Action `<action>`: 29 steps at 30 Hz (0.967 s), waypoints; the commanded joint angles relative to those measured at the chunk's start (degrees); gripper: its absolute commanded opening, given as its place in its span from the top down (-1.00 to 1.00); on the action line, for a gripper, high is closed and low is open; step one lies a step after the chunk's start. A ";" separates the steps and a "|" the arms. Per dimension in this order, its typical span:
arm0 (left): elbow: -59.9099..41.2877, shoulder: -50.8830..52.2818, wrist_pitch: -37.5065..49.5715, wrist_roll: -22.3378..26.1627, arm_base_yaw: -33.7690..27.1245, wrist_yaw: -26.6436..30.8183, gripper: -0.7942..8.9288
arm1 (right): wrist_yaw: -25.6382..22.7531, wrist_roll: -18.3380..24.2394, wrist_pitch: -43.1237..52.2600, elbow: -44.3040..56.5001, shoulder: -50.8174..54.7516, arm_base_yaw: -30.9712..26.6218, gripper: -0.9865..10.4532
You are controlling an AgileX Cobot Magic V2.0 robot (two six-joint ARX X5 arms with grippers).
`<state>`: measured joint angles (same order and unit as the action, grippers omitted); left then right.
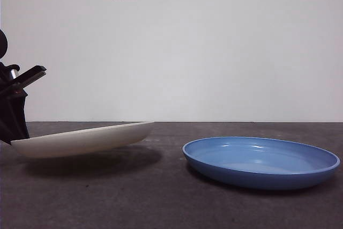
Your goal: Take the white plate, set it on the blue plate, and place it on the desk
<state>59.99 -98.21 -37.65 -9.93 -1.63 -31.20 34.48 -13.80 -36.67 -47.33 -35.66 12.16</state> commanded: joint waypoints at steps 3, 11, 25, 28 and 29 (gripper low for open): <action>5.03 -0.83 -3.19 0.70 0.68 -0.07 0.82 | -0.59 -0.79 0.09 -1.11 -0.17 0.02 -0.26; 16.48 -0.66 -12.11 0.00 7.13 0.00 0.82 | -5.70 0.46 -6.73 -3.52 -0.11 0.04 -0.26; 26.95 -3.48 -8.39 -6.29 25.75 7.02 0.82 | -11.45 8.83 -21.00 -16.52 -0.11 0.04 -0.26; 30.29 -6.10 -9.18 -6.97 28.59 6.99 0.82 | -12.48 10.32 -23.28 -19.63 -0.09 0.04 -0.26; 31.67 -7.39 -9.40 -7.28 29.77 7.02 0.82 | -12.52 10.82 -24.11 -20.76 -0.09 0.02 -0.26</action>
<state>89.60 -103.57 -47.03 -16.08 27.14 -24.08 22.22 -4.97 -60.60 -66.59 -35.57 12.05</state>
